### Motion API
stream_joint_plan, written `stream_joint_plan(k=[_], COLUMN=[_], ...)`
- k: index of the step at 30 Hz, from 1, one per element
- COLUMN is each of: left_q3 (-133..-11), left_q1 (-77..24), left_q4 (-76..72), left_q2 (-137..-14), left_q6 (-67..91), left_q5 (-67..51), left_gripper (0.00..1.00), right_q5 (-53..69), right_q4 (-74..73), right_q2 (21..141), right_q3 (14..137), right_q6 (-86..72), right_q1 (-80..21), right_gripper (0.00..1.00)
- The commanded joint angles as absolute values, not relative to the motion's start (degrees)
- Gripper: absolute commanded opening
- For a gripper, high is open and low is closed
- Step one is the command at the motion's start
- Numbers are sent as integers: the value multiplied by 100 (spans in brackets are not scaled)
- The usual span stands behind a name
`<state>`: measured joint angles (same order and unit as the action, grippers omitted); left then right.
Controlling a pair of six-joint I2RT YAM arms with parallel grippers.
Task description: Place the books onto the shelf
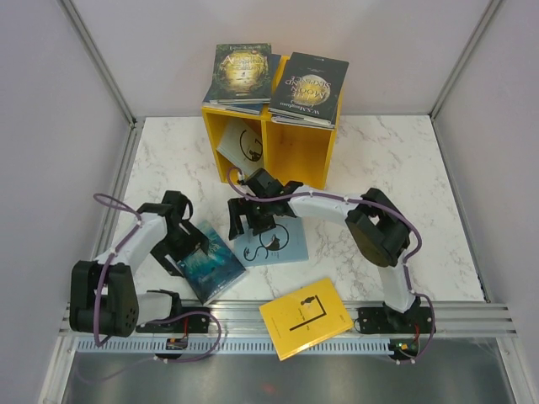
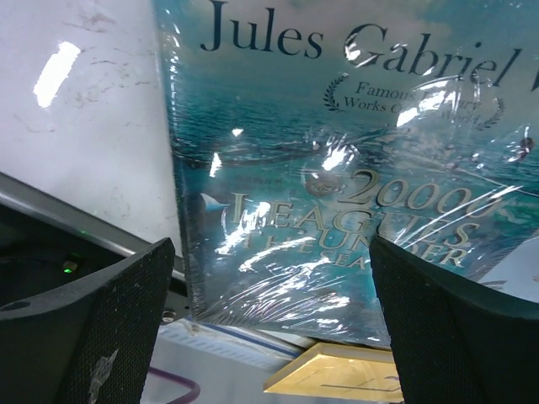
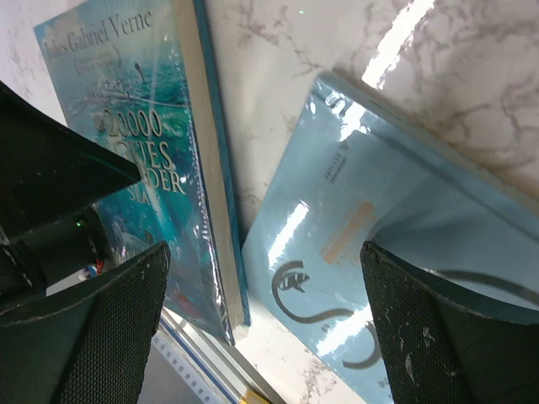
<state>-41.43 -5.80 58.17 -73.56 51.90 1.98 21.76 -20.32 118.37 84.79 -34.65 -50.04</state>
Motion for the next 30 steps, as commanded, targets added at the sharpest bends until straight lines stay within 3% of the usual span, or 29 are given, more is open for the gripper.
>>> stream_joint_plan(k=[1,7,12,18,24,30], left_q3=[-3413,-3278,-3269,-3314,-3779,-3315], left_q1=[-782,-1607,-1810,-1837,-1574,-1521], left_q4=[4678,3228,1619,2029,4533,4126], left_q2=[-7480,-7241,-7611,-6532,-6134,-6468], left_q6=[6081,5917,5292,4852,5212,5651], left_q5=[309,142,-981,-985,429,660], left_gripper=[100,100,100,100,100,100], right_q5=[1863,1811,2143,2425,2549,2646], right_q4=[-2013,-1635,-785,60,422,571], right_q2=[11269,10916,11003,11127,11302,11409], right_q3=[8183,7577,7163,6996,6996,6926], right_q6=[-3357,-3542,-3998,-4393,-4562,-4658], right_q1=[-5019,-5019,-5010,-4975,-4939,-4887], right_gripper=[97,98,98,98,98,97])
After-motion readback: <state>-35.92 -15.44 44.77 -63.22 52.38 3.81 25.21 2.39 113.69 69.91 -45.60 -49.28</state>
